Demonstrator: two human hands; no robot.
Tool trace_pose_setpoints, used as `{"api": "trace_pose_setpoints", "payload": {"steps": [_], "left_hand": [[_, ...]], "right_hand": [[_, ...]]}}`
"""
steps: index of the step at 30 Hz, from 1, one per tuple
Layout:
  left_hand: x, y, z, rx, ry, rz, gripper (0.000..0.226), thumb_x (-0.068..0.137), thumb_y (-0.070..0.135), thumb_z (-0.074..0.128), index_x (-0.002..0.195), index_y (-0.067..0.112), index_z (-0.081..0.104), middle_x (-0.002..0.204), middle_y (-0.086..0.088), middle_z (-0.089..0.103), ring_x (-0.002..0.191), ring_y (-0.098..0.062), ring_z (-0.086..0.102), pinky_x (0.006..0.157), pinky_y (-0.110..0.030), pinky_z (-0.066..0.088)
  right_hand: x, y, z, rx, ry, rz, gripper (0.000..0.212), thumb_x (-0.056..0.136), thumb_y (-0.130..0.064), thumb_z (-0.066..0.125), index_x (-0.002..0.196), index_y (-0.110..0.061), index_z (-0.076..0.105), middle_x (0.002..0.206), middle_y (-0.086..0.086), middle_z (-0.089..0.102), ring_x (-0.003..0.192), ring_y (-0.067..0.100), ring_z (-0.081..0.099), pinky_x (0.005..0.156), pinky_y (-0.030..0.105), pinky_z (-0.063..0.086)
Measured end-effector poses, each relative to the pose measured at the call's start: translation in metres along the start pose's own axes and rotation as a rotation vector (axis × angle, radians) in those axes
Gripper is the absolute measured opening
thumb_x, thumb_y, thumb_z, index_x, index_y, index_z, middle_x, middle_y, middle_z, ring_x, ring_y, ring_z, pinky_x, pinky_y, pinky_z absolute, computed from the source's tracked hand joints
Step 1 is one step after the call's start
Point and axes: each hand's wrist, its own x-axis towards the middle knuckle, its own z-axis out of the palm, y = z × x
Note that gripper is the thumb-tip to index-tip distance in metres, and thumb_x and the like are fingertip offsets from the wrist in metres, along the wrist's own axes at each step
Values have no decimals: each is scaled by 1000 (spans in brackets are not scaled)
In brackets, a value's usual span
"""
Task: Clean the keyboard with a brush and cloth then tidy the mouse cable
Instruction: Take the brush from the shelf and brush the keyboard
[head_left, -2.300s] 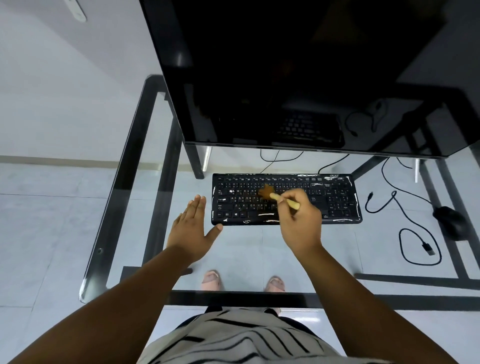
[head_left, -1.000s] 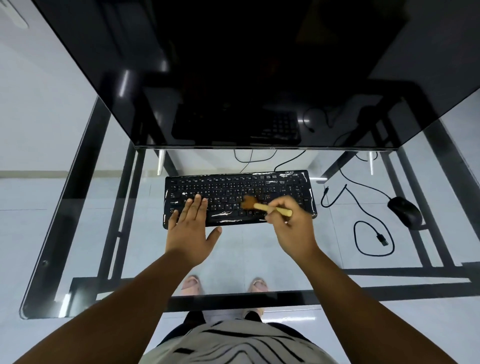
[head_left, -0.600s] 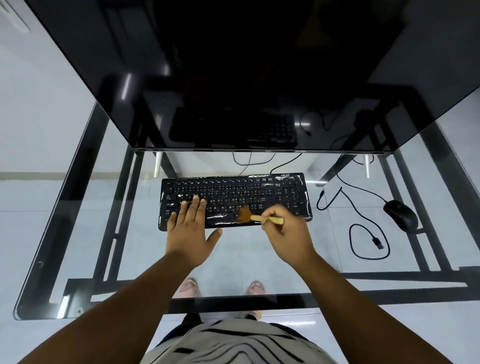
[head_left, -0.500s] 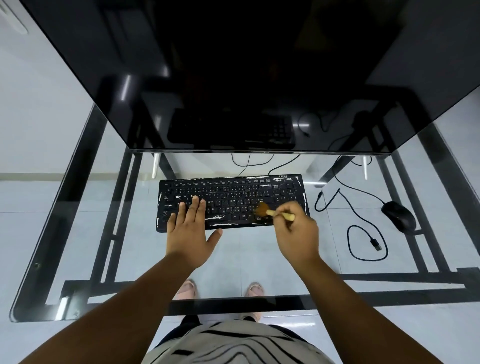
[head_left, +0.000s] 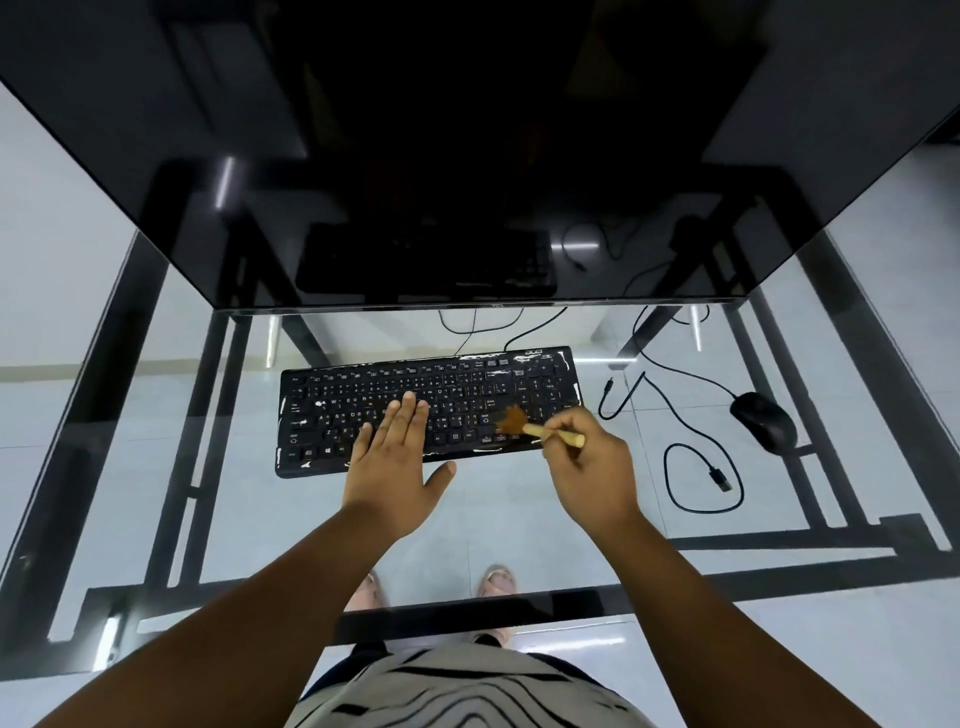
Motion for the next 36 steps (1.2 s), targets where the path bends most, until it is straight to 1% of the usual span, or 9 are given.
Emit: {"api": "trace_pose_setpoints", "payload": {"steps": [3,7,11,14,16,21,25,28,36], "left_hand": [[3,7,1,-8,-8,18,81,94,62,28,155,18,-2,162,3,-12,149,-14,-9,120,-39,-1],[6,14,1,-4,-10,41,81,94,61,28,154,18,-4,162,2,-13,149,-14,-11,120,-37,-2],[11,20,2,-23,-15,47,82,94,61,29,155,17,-3,162,2,-12,149,-15,-11,120,-37,0],[13,24,4,-25,-23,58,82,94,61,31,155,17,-3,162,2,-13,149,-15,-11,120,-36,1],[13,26,4,-27,-33,61,82,94,60,32,155,17,-3,161,1,-14,149,-16,-11,120,-36,2],[14,28,6,-15,-49,50,83,94,61,32,154,17,-4,161,1,-14,148,-16,-12,119,-36,1],[14,29,5,-6,-46,40,82,94,61,31,154,17,-4,161,0,-14,148,-16,-12,120,-35,1],[15,31,6,-9,-47,33,82,94,61,31,155,17,-3,162,0,-14,149,-16,-12,120,-35,1],[14,31,7,-42,-32,27,80,95,59,33,155,17,0,162,1,-12,149,-15,-10,120,-35,1]], "right_hand": [[1,6,-7,-13,165,46,7,89,-14,60,88,-21,60,56,-13,58,47,12,51,48,26,38],[1,10,-13,100,-18,31,14,88,-10,60,83,-24,62,60,-5,65,52,23,57,47,33,43],[5,19,-18,6,182,49,11,89,-14,60,85,-24,60,54,-7,59,47,17,51,46,31,42],[11,16,-19,151,112,29,14,90,-12,60,86,-25,60,64,5,66,53,25,55,48,35,43],[13,16,-17,114,30,1,14,91,-13,61,86,-26,60,63,3,65,50,22,53,47,31,41],[22,17,-18,130,188,43,7,93,-16,59,91,-23,60,63,-2,64,54,22,55,49,33,44],[26,15,-14,154,33,-28,7,93,-15,60,92,-22,62,71,4,69,59,27,58,51,34,45],[31,20,-14,131,157,23,7,94,-16,59,92,-23,61,66,0,66,53,21,53,49,31,43],[38,25,-15,166,191,33,6,95,-19,58,92,-24,61,67,-4,62,57,18,53,52,26,42]]}}
